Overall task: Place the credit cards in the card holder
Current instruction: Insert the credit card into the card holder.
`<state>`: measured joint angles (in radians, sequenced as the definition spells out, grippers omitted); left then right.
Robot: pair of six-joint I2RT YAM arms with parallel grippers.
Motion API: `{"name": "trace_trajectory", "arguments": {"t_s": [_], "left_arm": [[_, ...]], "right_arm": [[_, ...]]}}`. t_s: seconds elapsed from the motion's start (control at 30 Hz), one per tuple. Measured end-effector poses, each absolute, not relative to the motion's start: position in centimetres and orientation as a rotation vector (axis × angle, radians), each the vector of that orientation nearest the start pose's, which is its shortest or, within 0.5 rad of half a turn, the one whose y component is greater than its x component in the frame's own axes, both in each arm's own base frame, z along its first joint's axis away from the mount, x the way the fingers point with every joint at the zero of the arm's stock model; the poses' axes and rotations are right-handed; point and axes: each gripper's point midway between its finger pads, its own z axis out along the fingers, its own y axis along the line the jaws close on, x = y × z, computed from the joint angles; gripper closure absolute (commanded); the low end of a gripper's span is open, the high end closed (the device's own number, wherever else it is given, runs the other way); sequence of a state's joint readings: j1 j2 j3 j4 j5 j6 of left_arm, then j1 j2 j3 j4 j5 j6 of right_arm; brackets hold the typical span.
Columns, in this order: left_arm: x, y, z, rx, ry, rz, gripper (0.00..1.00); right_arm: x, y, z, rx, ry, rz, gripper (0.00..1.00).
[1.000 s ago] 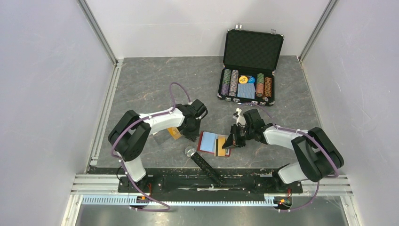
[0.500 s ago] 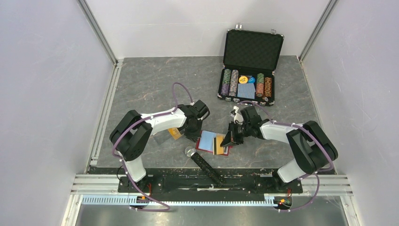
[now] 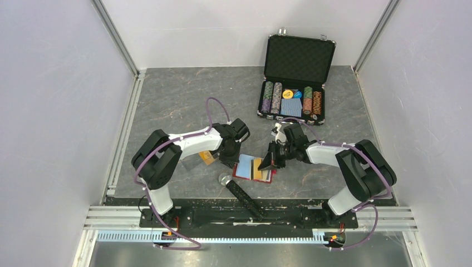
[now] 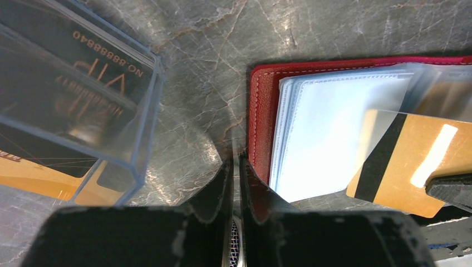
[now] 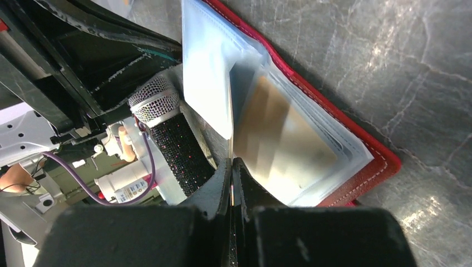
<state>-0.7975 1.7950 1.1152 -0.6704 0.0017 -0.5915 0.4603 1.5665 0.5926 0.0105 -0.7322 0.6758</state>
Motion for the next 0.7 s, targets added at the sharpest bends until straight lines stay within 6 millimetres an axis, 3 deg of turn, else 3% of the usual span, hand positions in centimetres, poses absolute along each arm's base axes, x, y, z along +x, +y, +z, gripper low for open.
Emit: {"name": "trace_trajectory", "arguments": {"t_s": [0.4,0.7], "left_arm": [[21.2,-25.2,1.2,0.309,2.950,-0.212,0.88],[21.2,-25.2,1.2,0.309,2.951,-0.212,0.88]], "right_arm": [[21.0,25.1,3.5,0.016,2.682,1.297,1.00],[20.7,25.3,2.9,0.120,2.608,1.361,1.00]]}}
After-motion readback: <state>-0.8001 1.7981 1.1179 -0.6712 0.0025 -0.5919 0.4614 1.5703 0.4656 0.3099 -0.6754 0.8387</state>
